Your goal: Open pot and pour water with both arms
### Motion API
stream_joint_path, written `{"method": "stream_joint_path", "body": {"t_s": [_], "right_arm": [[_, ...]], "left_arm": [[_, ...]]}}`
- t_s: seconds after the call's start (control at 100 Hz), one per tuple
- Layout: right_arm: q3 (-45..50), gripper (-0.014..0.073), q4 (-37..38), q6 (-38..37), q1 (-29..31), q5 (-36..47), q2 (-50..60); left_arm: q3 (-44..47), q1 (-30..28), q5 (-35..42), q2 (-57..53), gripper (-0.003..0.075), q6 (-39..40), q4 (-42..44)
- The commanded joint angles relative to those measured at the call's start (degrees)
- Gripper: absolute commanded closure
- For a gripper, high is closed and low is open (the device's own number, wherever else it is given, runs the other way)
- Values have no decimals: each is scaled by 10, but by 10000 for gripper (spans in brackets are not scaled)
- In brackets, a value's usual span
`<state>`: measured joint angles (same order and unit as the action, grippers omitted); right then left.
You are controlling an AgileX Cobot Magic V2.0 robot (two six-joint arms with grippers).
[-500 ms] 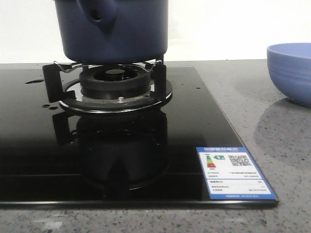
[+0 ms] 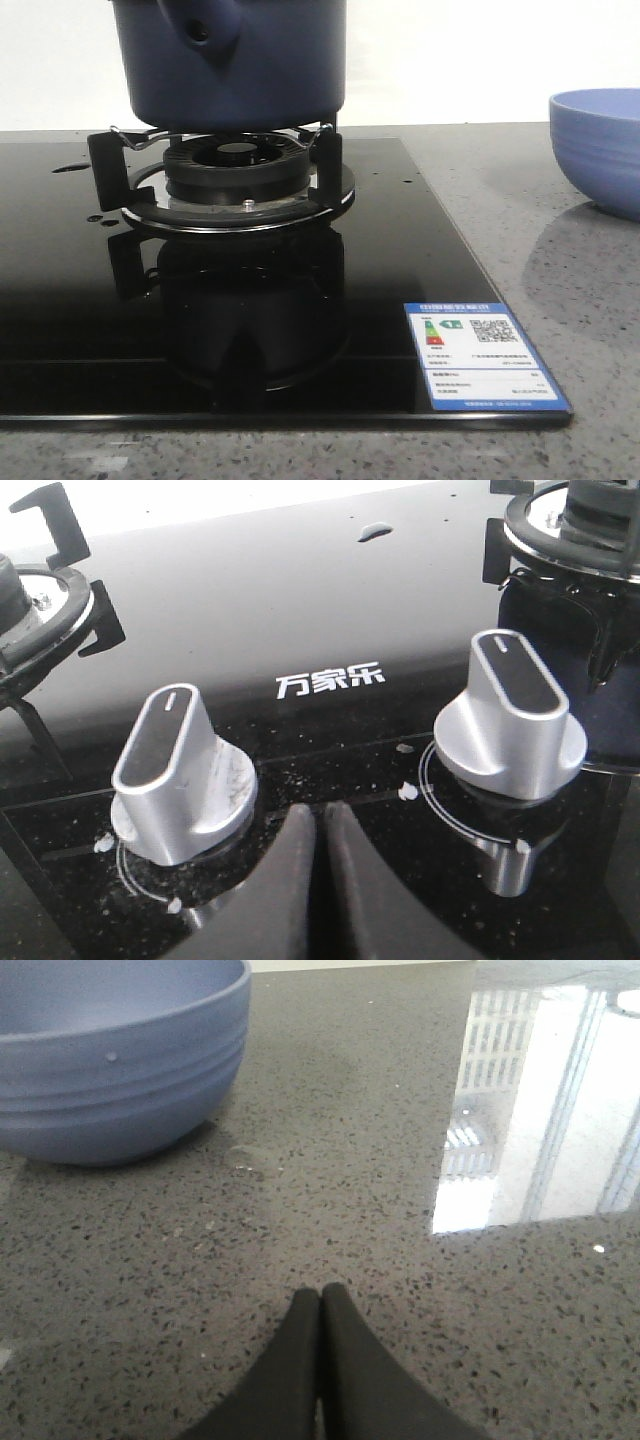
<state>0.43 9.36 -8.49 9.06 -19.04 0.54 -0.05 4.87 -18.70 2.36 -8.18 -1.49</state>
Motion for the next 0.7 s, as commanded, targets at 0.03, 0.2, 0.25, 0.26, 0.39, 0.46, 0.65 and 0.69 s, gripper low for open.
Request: {"method": "stream_joint_path", "body": {"t_s": [0.03,0.2,0.25,0.26,0.39,0.46,0.65,0.69], "right_arm": [[15,655,11,1,0,11,10],[15,655,13,1,0,14,10],[15,655,13,1,0,25,10],[15,655,13,1,0,27,10],[15,655,-100,-13,0,136,10],[15,655,-162,-13,0,197,10],[14,655,-213,-13,0,257,10],[14,655,-224,-13,0,253,10]], "left_arm": [[19,4,39,5,741,5,-5],[19,4,41,5,741,5,0],[19,4,51,5,741,5,12],[19,4,52,5,741,5,15],[19,4,158,5,741,9,-34],[19,4,228,5,741,9,-136],[19,4,350,5,741,9,-362],[18,4,356,5,741,9,-395]]}}
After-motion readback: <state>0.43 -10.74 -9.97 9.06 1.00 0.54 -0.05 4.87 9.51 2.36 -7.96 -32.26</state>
